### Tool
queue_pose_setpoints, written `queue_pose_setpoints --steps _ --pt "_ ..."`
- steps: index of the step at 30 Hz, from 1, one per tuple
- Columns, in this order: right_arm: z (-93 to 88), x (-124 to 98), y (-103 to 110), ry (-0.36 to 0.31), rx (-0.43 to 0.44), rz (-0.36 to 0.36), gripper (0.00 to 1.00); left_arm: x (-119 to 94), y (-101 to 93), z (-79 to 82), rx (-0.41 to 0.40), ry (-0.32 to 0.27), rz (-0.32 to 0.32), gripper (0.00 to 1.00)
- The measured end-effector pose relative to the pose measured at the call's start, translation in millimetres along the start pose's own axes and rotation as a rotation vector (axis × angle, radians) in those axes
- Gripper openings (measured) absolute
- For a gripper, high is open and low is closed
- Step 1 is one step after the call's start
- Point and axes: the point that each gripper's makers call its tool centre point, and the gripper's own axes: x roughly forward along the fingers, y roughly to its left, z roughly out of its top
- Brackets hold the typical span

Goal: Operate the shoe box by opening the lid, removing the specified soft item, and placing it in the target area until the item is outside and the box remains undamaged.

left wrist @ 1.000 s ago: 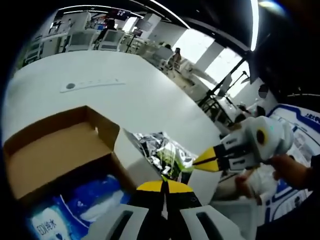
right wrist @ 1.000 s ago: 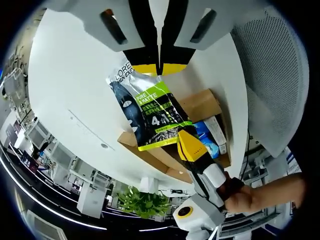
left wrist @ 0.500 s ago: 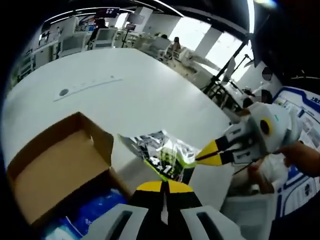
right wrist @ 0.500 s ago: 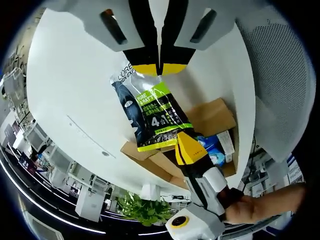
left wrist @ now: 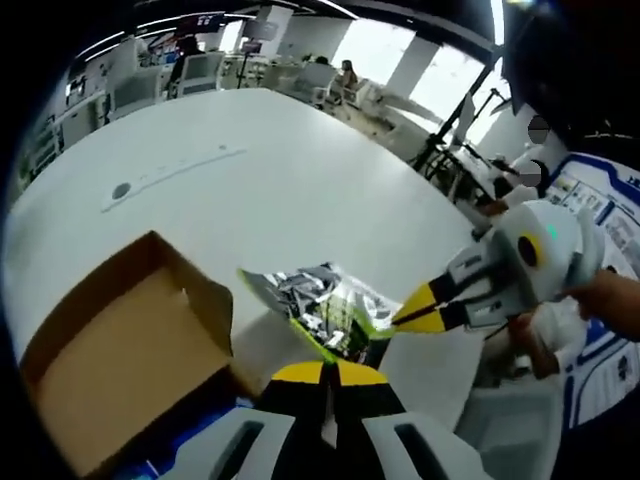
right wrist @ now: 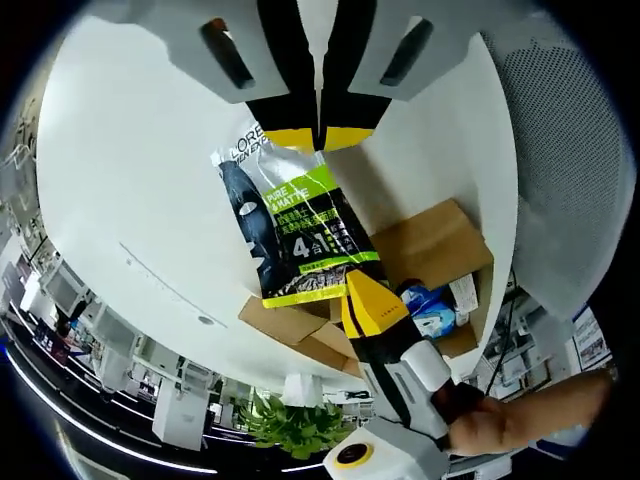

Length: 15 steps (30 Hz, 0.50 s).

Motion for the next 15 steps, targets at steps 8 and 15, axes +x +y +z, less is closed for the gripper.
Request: queue_pose_setpoints --steps 8,15 --pt "3.2 0.0 -3.7 -0.020 0.010 0.017 0.00 -4.3 2.0 7.3 -0.012 -0.042 -0.007 0.11" --pt "2.4 2.9 -4.6 -0.013 -0.013 0.032 0.00 -18.0 4.0 13.2 0.012 -0.096 0.008 0.20"
